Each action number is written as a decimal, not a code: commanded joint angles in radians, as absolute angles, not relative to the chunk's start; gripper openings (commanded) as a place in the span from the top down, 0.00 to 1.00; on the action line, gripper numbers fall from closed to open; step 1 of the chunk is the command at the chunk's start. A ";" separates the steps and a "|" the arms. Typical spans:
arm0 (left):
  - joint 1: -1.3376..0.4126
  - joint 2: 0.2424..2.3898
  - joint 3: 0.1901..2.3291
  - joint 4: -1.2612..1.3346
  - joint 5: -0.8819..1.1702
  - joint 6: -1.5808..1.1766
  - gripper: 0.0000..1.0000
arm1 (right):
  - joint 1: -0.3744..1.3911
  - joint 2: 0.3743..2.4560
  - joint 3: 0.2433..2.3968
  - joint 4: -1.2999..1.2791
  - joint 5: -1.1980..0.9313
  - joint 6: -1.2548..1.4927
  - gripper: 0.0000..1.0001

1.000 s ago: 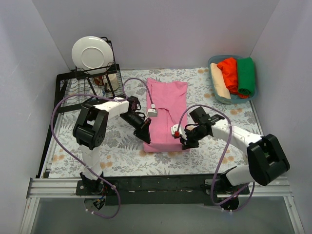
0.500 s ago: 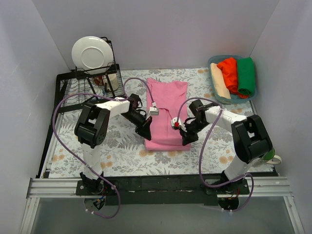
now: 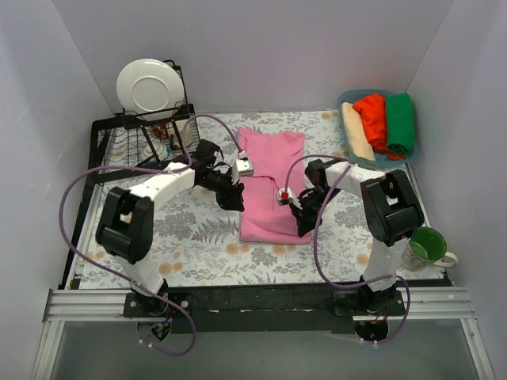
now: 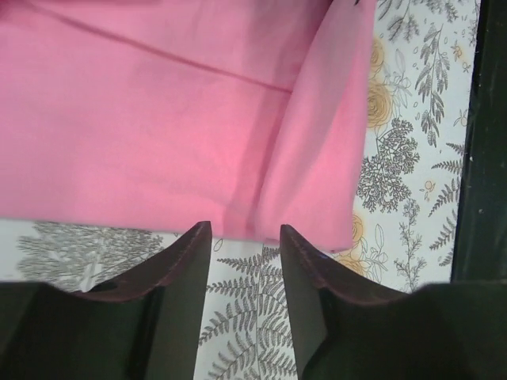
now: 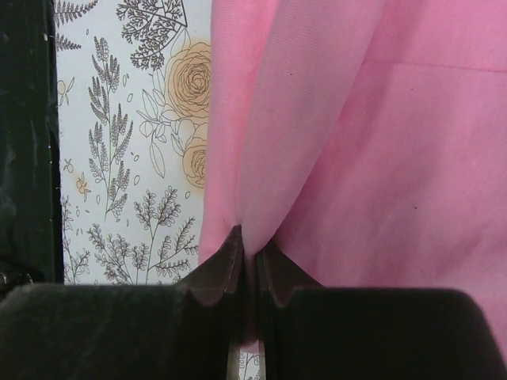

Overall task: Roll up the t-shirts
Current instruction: Roll the T-shirt to the center of the board.

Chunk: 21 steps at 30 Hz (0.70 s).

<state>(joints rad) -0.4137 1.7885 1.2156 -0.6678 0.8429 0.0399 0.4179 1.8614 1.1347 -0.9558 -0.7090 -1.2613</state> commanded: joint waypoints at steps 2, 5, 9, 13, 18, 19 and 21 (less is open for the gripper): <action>-0.495 1.565 1.086 -0.574 0.807 0.150 0.56 | 0.413 1.908 1.195 -1.031 -0.703 -1.276 0.85; -0.586 1.503 1.005 -0.511 0.749 0.198 0.55 | 0.413 1.934 1.247 -1.046 -0.719 -1.267 0.83; -0.661 1.447 0.856 -0.351 0.697 0.193 0.53 | 0.413 1.971 1.282 -1.071 -0.726 -1.261 0.82; -0.704 1.460 0.812 -0.269 0.658 0.160 0.53 | 0.413 2.002 1.284 -1.078 -0.730 -1.261 0.82; -0.747 1.473 0.747 -0.212 0.601 0.140 0.52 | 0.413 2.020 1.276 -1.080 -0.736 -1.264 0.82; -0.752 1.473 0.723 -0.190 0.579 0.134 0.52 | 0.413 2.022 1.276 -1.078 -0.739 -1.264 0.82; -0.771 1.476 0.698 -0.148 0.546 0.130 0.51 | 0.413 2.026 1.279 -1.077 -0.750 -1.264 0.82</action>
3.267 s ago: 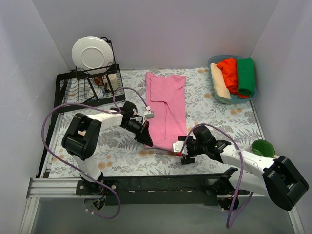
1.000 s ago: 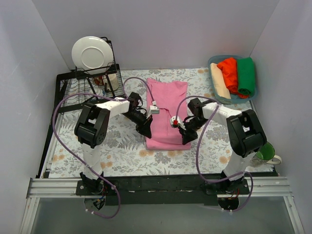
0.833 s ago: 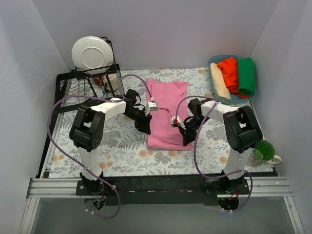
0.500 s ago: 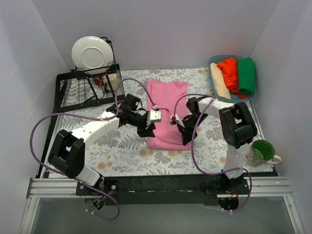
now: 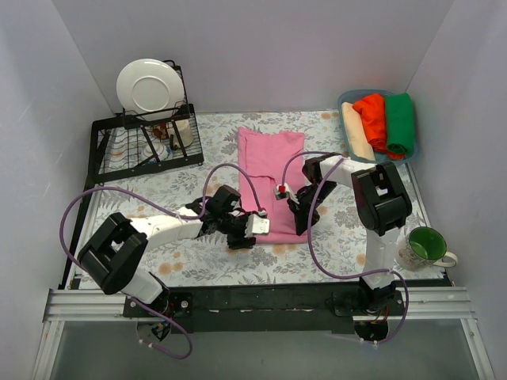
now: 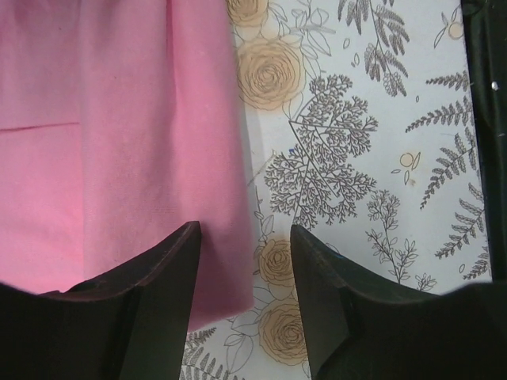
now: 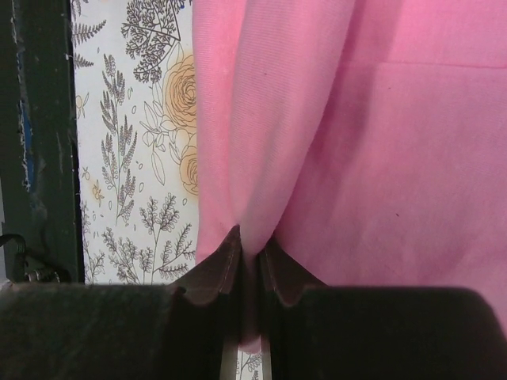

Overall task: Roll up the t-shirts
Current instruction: Roll the T-shirt to the center of the board.

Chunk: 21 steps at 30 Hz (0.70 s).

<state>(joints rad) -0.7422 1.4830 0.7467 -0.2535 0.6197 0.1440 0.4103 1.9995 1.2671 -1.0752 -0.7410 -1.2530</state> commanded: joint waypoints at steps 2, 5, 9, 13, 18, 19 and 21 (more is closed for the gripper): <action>-0.782 1.467 0.657 -0.112 0.502 0.121 0.51 | 0.413 2.031 1.284 -1.077 -0.756 -1.264 0.82; -0.804 1.473 0.608 -0.066 0.441 0.133 0.50 | 0.413 2.046 1.302 -1.083 -0.762 -1.262 0.82; -0.834 1.476 0.558 -0.031 0.362 0.164 0.56 | 0.411 2.057 1.313 -1.083 -0.753 -1.266 0.82; -0.839 1.502 0.567 -0.095 0.368 0.179 0.73 | 0.405 2.020 1.301 -1.066 -0.752 -1.266 0.59; -0.831 1.535 0.633 -0.227 0.480 0.170 0.97 | 0.327 1.803 1.230 -0.954 -0.738 -1.198 0.01; -0.831 1.536 0.641 -0.239 0.495 0.149 1.00 | 0.318 1.758 1.217 -0.893 -0.723 -1.183 0.01; -0.822 1.539 0.664 -0.290 0.552 0.132 1.00 | 0.292 1.584 1.125 -0.812 -0.683 -1.163 0.01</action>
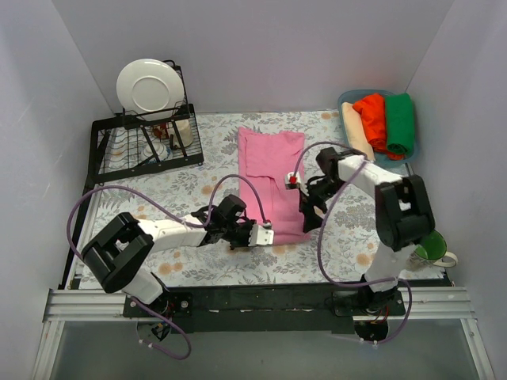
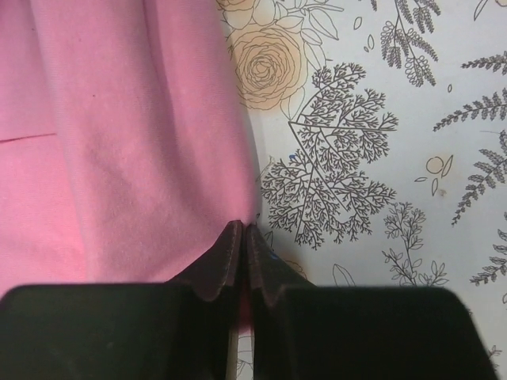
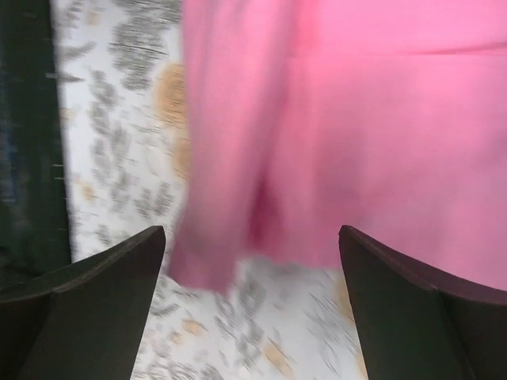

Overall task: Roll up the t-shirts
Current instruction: Roll the T-shirt to the center of the board.

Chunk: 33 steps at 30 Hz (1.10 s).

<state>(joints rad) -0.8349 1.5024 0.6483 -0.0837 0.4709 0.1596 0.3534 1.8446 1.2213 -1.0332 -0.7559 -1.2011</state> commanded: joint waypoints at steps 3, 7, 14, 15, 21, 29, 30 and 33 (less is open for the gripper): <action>-0.802 1.545 0.724 -0.353 0.653 0.103 1.00 | 0.293 1.301 0.896 -0.591 -0.658 -1.167 0.01; -0.746 1.563 0.799 -0.409 0.794 0.065 1.00 | 0.412 1.050 0.685 -0.462 -0.612 -1.179 0.01; -0.615 1.661 0.943 -0.503 0.997 0.017 1.00 | 0.621 0.917 0.565 -0.457 -0.601 -1.108 0.07; -0.608 1.673 0.957 -0.491 1.008 -0.010 1.00 | 0.652 0.908 0.552 -0.431 -0.600 -1.103 0.08; -0.561 1.707 0.988 -0.492 1.077 -0.041 1.00 | 0.716 0.914 0.428 -0.221 -0.502 -1.023 0.09; -0.531 1.766 1.046 -0.554 1.126 -0.040 1.00 | 0.726 0.974 0.365 -0.054 -0.451 -0.977 0.10; -0.528 1.773 1.051 -0.558 1.129 -0.043 1.00 | 0.729 0.997 0.364 -0.031 -0.442 -0.976 0.10; -0.519 1.782 1.071 -0.574 1.140 -0.032 1.00 | 0.732 1.047 0.350 0.047 -0.396 -0.962 0.13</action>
<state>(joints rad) -0.5320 1.7882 1.0195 -0.5442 1.0794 -0.0395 0.7216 0.9966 0.3672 -0.1146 -0.4538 -0.9966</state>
